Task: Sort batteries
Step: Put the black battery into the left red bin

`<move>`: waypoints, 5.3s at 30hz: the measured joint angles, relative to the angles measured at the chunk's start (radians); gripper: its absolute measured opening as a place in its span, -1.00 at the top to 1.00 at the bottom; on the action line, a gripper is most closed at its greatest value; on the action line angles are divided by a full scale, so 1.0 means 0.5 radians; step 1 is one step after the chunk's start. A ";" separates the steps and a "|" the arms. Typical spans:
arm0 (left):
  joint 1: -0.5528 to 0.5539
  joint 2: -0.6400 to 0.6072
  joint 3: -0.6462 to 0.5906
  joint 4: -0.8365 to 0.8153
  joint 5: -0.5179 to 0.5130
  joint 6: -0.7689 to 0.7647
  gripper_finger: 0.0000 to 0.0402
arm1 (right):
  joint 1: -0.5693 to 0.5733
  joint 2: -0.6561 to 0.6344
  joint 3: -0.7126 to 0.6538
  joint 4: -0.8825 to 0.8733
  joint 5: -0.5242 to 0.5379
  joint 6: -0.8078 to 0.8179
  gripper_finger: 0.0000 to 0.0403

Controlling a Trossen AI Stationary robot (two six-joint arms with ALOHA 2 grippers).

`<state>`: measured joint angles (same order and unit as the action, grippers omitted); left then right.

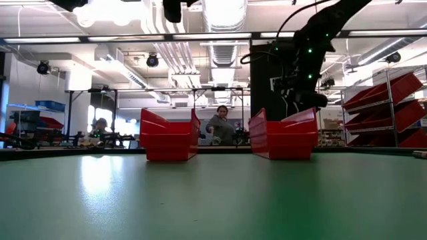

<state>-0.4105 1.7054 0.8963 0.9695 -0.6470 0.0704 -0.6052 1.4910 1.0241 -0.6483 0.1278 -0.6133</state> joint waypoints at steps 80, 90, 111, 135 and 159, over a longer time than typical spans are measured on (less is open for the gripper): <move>-0.216 -0.001 0.002 0.092 -0.106 0.209 0.26 | 0.643 -0.918 -0.981 -0.654 0.154 3.504 -0.91; -0.231 -0.002 0.011 0.082 -0.104 0.207 0.26 | 0.532 -0.422 -0.956 -0.689 -0.114 3.211 -0.58; -0.251 0.002 0.013 0.080 -0.103 0.209 0.26 | 0.514 -0.395 -0.759 -0.993 -0.153 3.225 -0.34; -0.278 0.004 0.013 0.070 -0.103 0.209 0.26 | 0.255 -0.376 -0.906 -0.675 -0.309 3.073 0.26; -0.359 0.007 0.014 -0.051 -0.254 0.192 0.26 | 0.239 -0.524 -0.916 -0.578 0.023 2.967 0.76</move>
<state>-0.5898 1.7088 0.9031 0.9441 -0.7739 0.1665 -0.4858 1.2290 0.5660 -0.9375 0.1390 0.8704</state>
